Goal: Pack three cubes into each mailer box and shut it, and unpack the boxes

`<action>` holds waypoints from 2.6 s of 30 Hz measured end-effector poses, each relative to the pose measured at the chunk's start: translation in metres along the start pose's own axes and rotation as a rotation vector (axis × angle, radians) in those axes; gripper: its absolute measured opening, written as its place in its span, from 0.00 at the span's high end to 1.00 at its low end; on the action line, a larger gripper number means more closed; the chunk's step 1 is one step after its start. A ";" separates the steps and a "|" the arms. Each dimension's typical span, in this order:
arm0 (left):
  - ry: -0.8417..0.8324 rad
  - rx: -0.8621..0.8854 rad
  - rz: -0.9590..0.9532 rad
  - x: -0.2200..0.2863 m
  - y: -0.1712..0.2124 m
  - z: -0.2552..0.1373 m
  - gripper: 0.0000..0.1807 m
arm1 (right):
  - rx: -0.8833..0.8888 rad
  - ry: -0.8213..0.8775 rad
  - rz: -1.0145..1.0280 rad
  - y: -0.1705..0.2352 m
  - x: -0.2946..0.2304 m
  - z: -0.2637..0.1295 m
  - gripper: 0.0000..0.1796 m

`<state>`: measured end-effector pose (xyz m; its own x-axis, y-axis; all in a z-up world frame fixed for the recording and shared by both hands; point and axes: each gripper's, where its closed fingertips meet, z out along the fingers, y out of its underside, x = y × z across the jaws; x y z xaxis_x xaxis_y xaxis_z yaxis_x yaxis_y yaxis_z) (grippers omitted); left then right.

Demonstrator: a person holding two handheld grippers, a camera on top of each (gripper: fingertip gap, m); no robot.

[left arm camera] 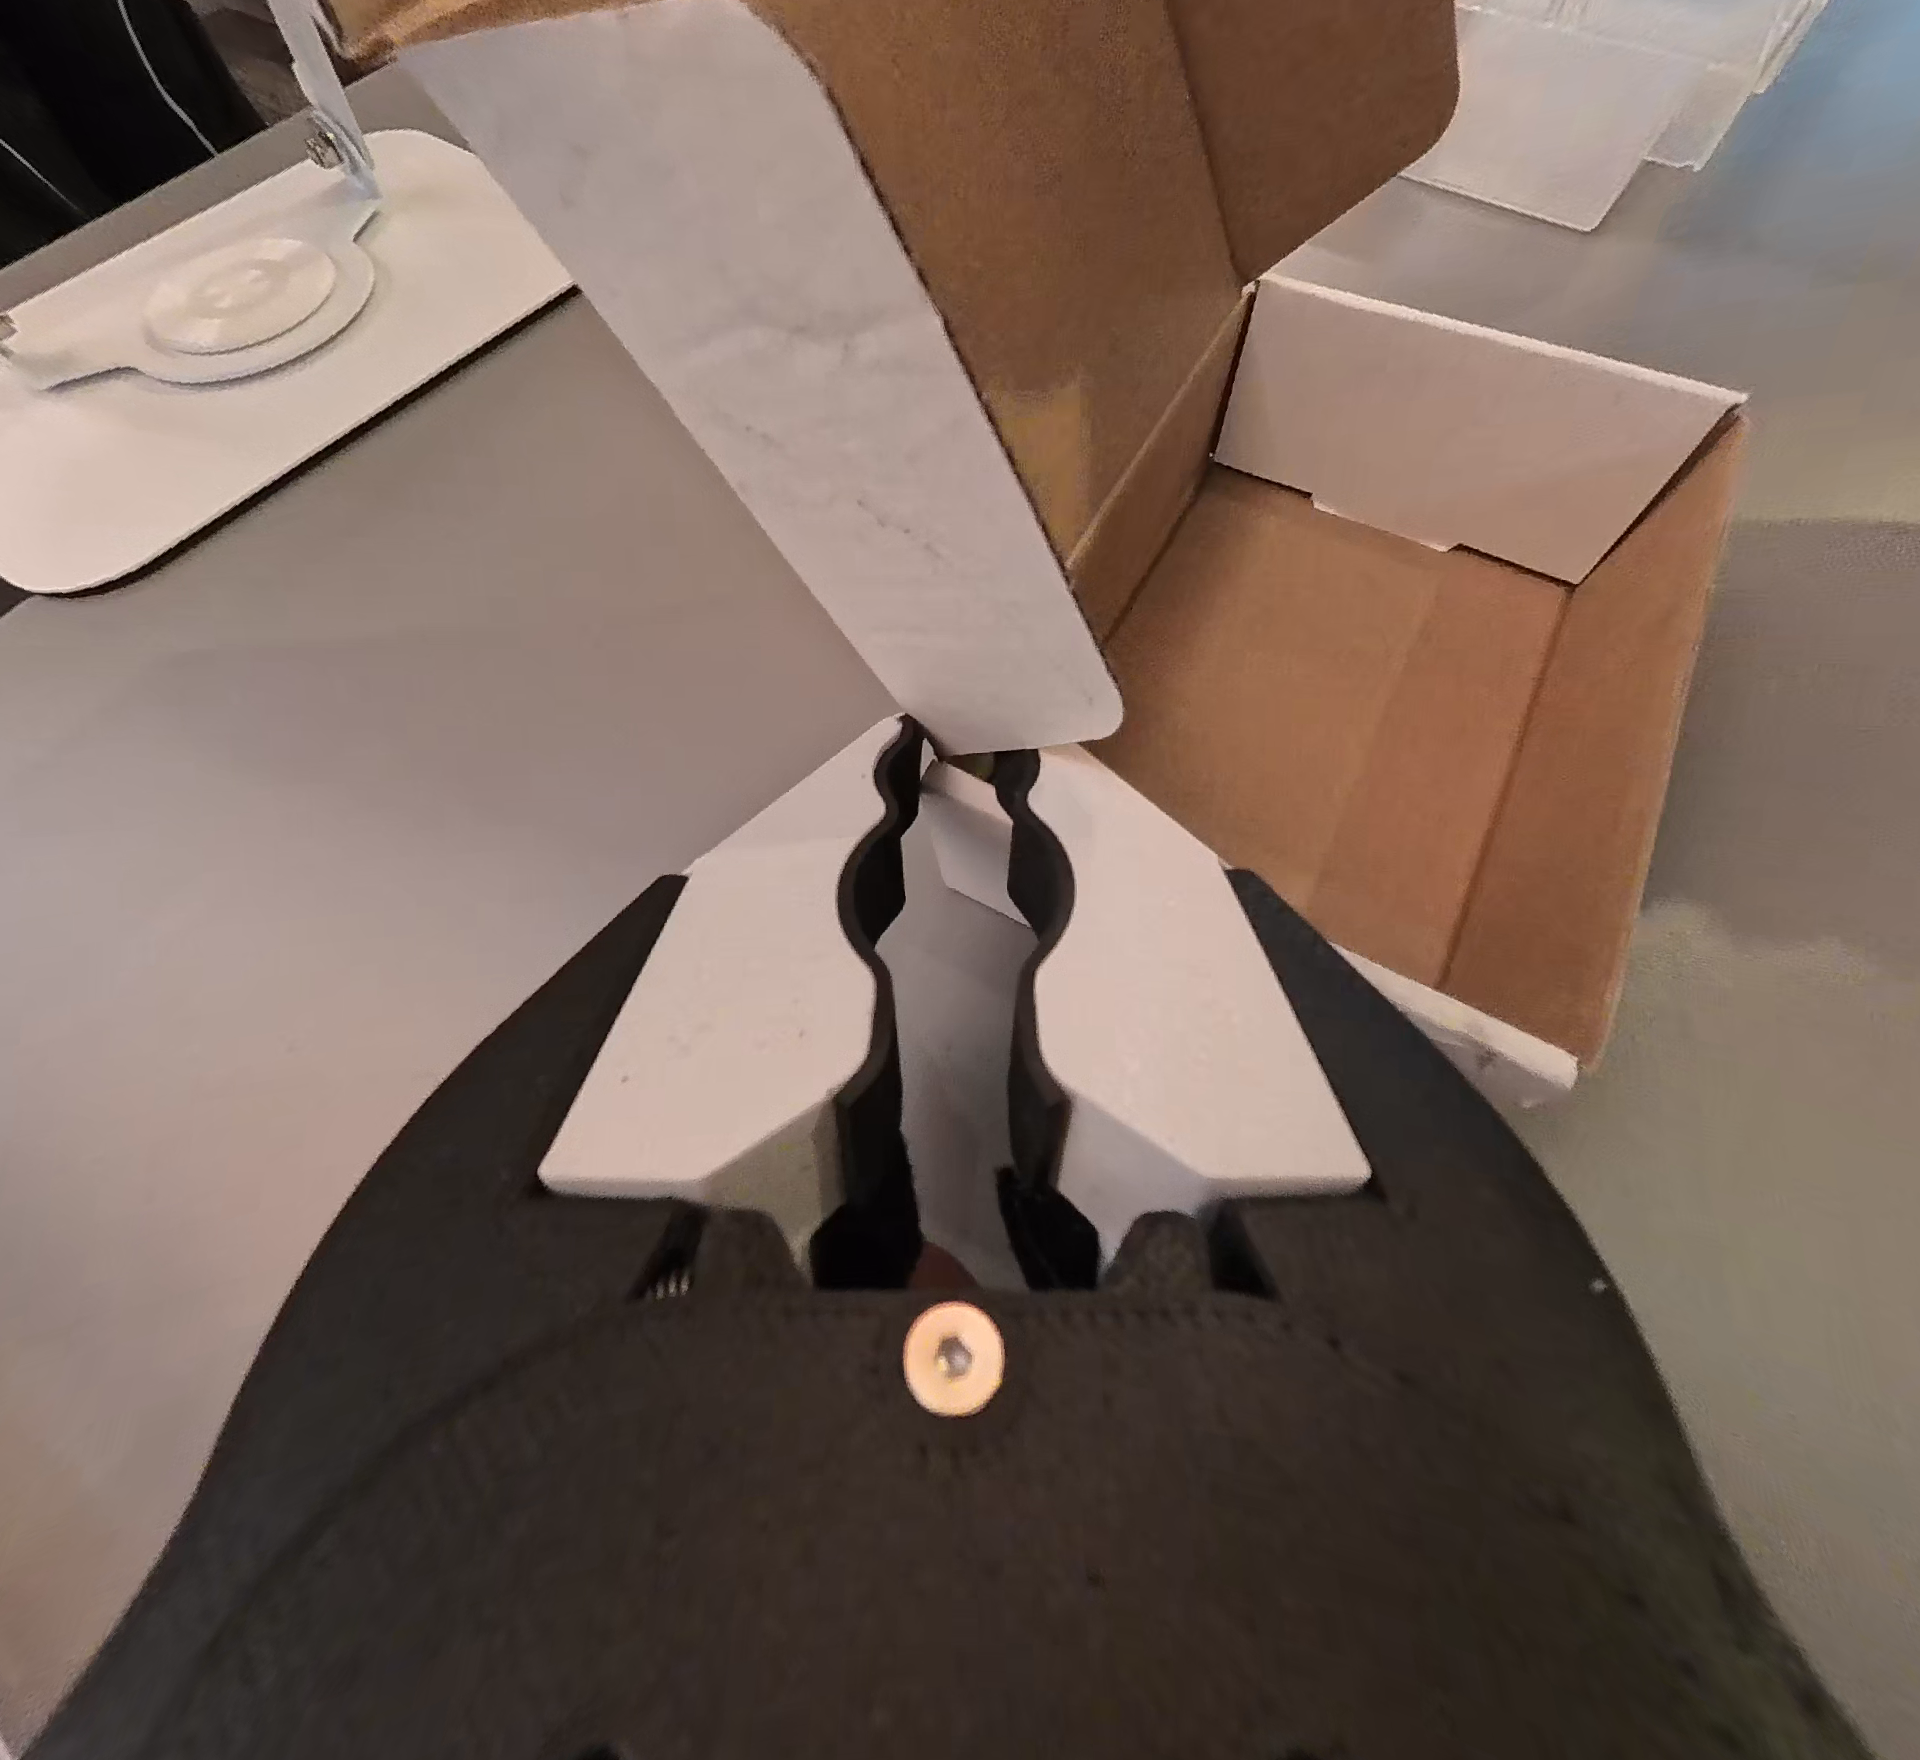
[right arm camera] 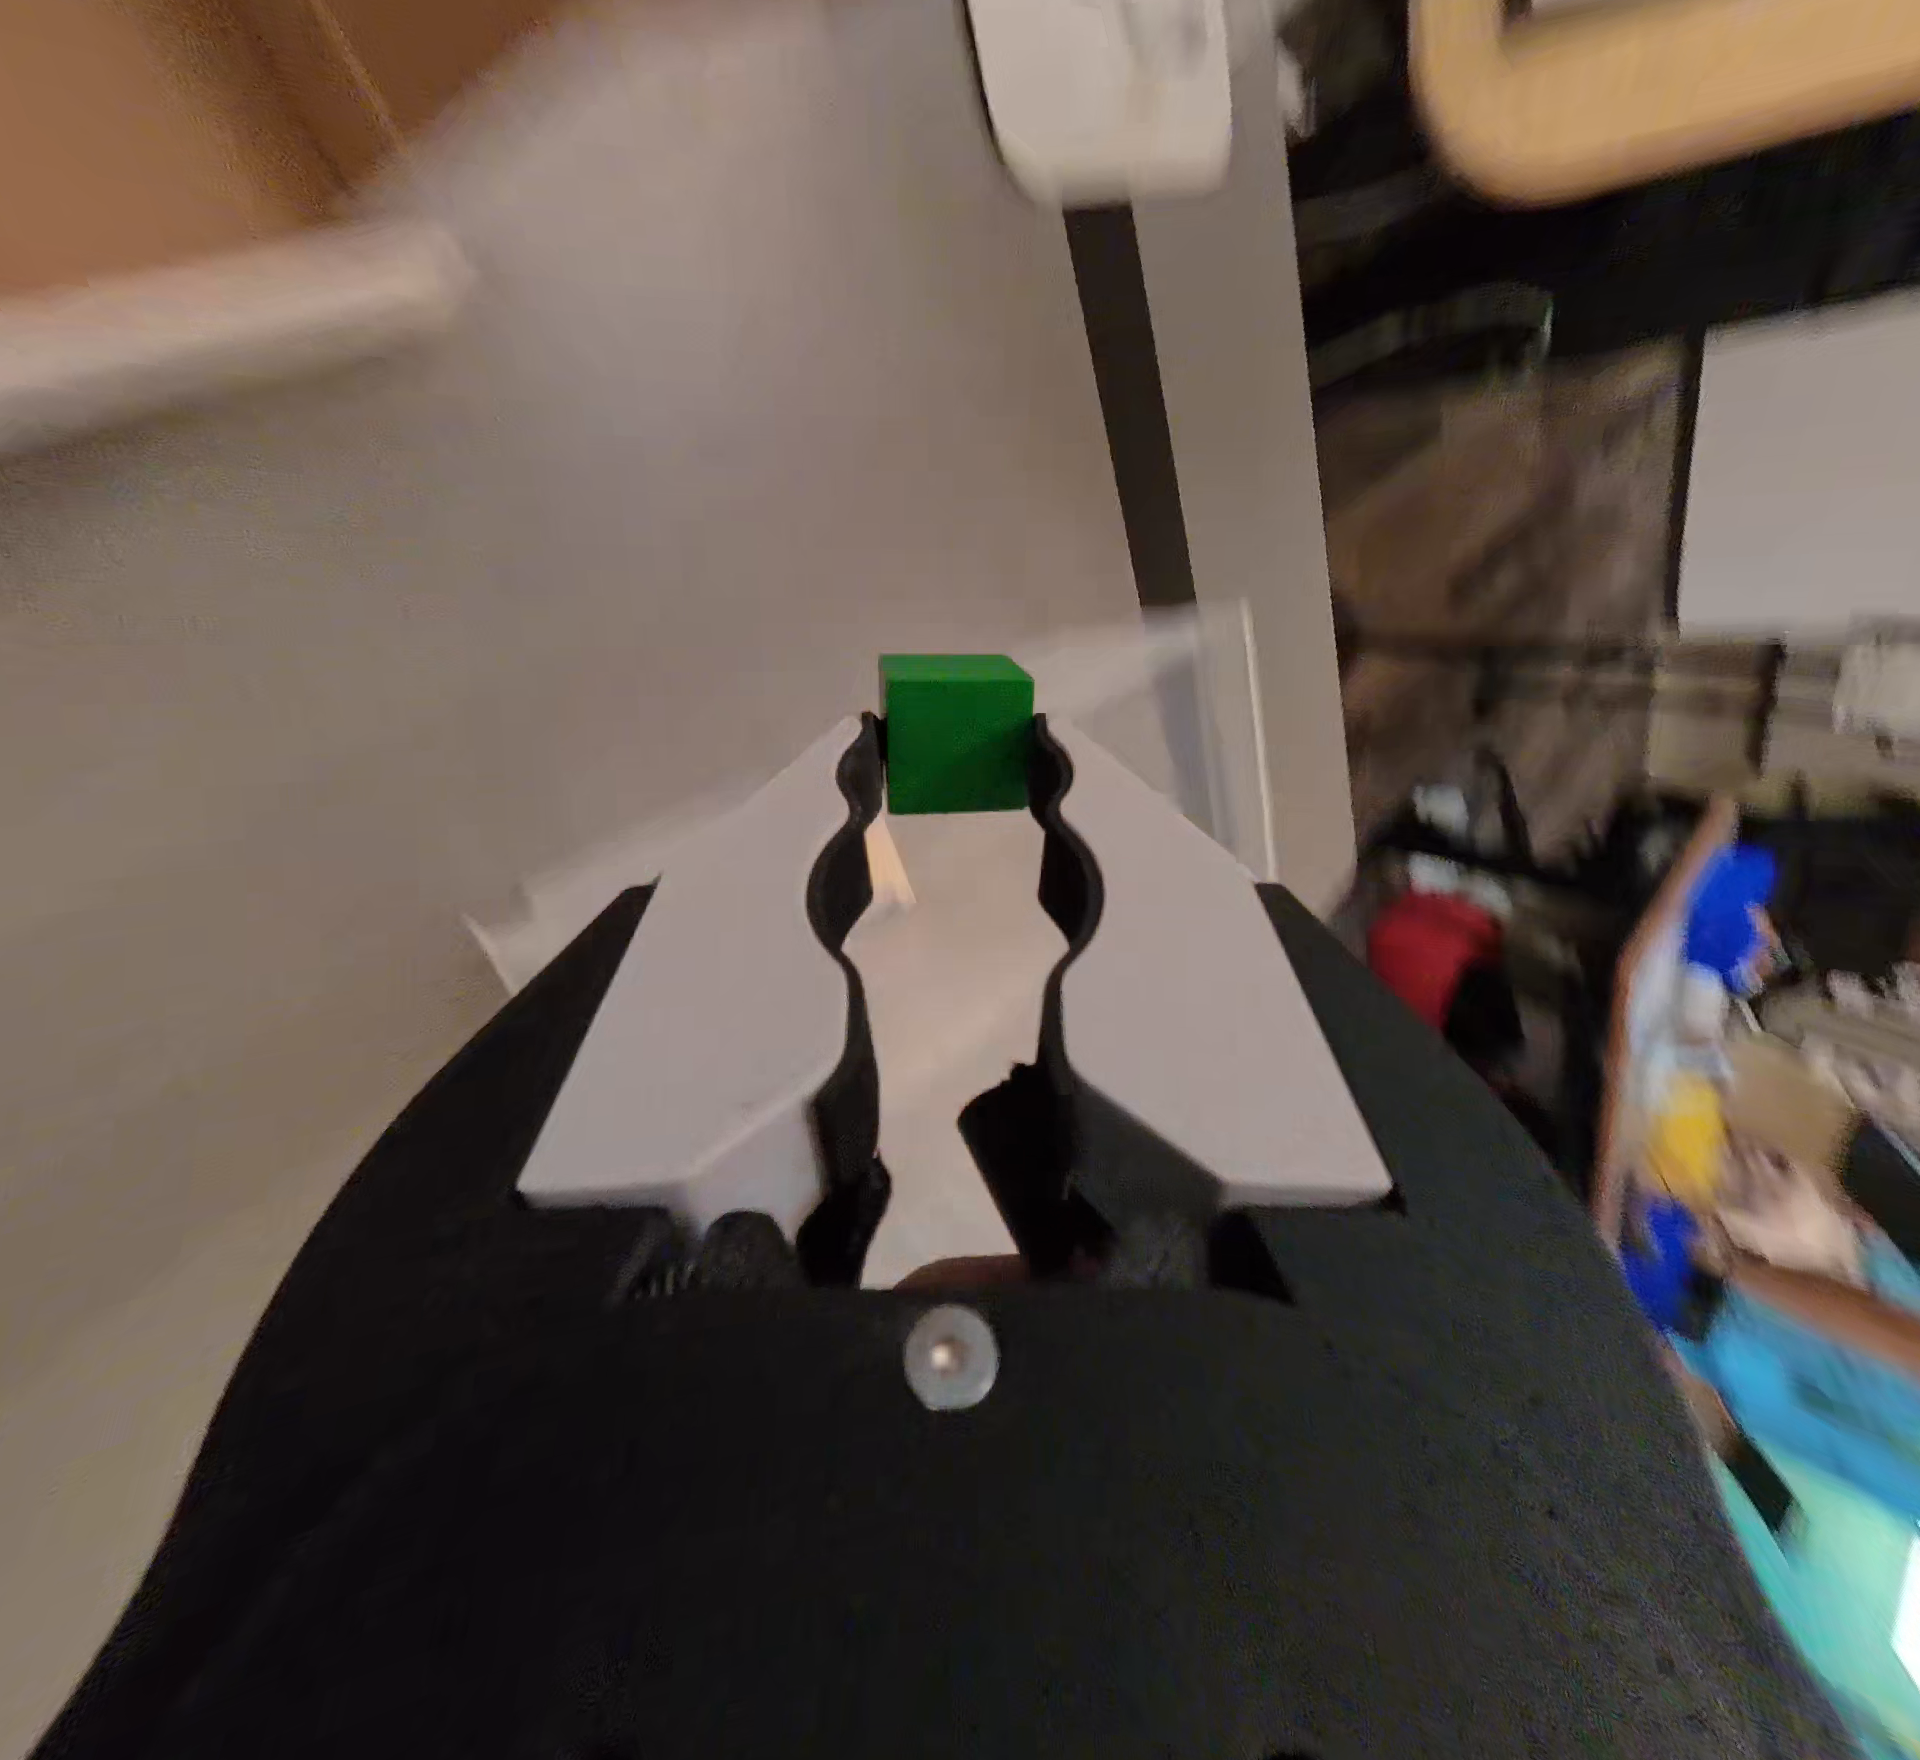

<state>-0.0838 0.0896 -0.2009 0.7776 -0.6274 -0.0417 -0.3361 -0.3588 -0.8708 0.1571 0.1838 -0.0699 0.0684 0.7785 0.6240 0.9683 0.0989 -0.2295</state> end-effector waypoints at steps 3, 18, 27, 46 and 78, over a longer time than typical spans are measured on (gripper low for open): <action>0.000 0.000 0.001 0.000 0.000 0.000 0.94 | -0.155 -0.041 0.033 0.071 0.012 0.025 0.86; 0.012 0.013 -0.002 0.000 0.000 0.001 0.94 | -0.374 -0.292 0.006 0.171 -0.049 0.119 0.80; 0.014 0.015 -0.010 0.000 -0.001 0.002 0.94 | 0.042 0.005 -0.026 0.020 -0.014 -0.002 0.83; 0.025 0.021 -0.041 0.001 -0.002 0.002 0.94 | 0.279 -0.360 -0.228 -0.197 -0.205 0.098 0.90; 0.018 0.020 -0.025 0.001 -0.002 0.003 0.94 | 0.204 -0.461 -0.068 -0.193 -0.206 0.088 0.89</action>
<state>-0.0814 0.0917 -0.2005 0.7758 -0.6309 -0.0110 -0.3057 -0.3604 -0.8813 -0.0655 0.0592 -0.2200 -0.1513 0.9542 0.2582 0.8969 0.2423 -0.3699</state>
